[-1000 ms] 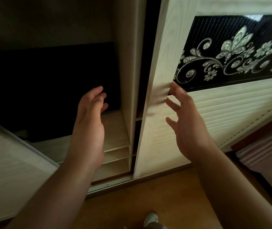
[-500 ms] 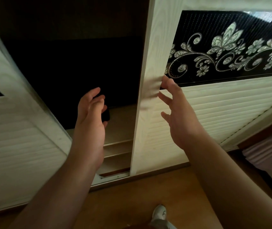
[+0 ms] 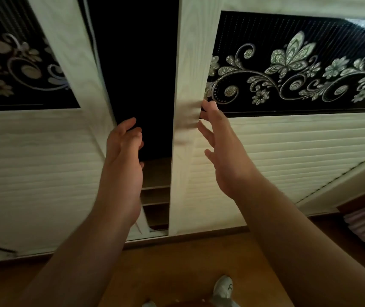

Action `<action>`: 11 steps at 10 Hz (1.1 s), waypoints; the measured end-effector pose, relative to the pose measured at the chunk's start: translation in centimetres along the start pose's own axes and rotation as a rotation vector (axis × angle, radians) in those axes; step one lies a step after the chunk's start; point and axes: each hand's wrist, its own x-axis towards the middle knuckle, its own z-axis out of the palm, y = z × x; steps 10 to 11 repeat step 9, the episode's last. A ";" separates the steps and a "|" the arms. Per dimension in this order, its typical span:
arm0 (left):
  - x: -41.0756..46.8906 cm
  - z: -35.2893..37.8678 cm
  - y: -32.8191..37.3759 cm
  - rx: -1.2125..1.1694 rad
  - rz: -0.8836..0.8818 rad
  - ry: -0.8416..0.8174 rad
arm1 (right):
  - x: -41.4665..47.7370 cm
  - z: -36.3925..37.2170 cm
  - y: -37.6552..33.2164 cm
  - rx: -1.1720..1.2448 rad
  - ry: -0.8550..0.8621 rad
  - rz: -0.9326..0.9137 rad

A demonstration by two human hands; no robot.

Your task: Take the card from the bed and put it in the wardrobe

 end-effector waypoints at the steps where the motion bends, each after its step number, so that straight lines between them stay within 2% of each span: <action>1: 0.0 -1.5 0.3 0.015 -0.004 0.014 | -0.1 2.1 -0.1 -0.020 -0.032 -0.013; 5: 0.2 -6.0 0.8 0.049 -0.017 0.031 | -0.8 9.2 -0.4 -0.051 -0.099 -0.021; 8: 0.4 -8.3 0.9 0.044 -0.022 0.033 | -0.5 11.1 -0.4 -0.042 -0.087 0.023; 11: 0.6 -8.7 0.8 0.052 0.009 0.026 | -0.7 10.9 -0.2 -0.063 -0.078 -0.022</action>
